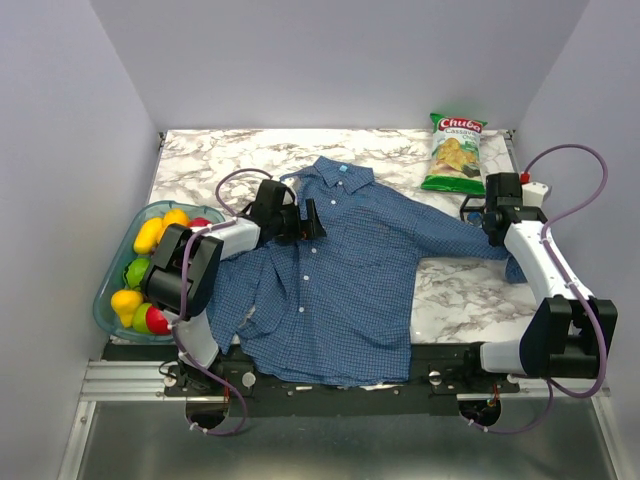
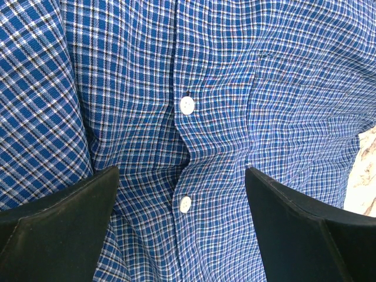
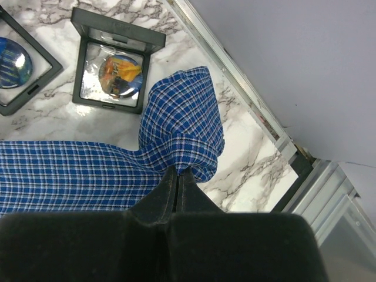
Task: Pin the brooch onto the clothing
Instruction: Flatten out the clothes at the center of the board.
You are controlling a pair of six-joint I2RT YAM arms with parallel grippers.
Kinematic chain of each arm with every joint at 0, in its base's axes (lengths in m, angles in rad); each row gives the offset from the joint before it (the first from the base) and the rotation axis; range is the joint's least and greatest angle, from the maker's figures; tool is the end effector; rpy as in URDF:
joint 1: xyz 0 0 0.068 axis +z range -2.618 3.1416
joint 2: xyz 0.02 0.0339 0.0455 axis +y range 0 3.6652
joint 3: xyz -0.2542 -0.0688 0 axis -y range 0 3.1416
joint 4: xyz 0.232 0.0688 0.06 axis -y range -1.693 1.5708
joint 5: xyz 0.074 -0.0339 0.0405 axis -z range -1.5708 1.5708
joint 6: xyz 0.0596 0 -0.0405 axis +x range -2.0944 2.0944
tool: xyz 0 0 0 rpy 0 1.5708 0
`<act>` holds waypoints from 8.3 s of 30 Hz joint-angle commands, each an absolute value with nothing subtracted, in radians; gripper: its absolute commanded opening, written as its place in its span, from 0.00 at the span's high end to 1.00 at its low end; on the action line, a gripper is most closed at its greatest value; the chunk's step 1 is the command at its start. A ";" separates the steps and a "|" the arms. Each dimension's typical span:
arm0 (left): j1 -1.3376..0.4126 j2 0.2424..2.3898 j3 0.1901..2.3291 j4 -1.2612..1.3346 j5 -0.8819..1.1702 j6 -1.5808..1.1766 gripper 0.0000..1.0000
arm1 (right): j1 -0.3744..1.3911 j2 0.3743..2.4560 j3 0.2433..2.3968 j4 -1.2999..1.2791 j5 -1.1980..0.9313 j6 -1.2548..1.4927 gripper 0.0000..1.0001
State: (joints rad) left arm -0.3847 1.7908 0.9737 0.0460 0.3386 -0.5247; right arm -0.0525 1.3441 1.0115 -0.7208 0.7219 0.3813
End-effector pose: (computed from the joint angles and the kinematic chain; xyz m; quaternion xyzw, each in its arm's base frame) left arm 0.3368 -0.1577 0.1427 0.0019 0.9103 -0.3080 0.2766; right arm 0.2580 -0.0530 0.2390 0.2829 0.8638 -0.2976 0.2920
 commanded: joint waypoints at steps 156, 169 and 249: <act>-1.276 1.433 0.663 -0.074 -0.218 -0.736 0.49 | 0.505 1.660 0.999 -0.413 -0.075 0.475 0.50; -1.315 1.725 0.808 0.136 -0.008 -0.687 0.53 | 0.460 1.815 1.049 -0.468 -0.021 0.447 0.44; -0.227 1.112 0.825 -0.471 0.031 -0.189 0.01 | 0.930 2.085 1.480 -0.454 -0.066 0.541 0.70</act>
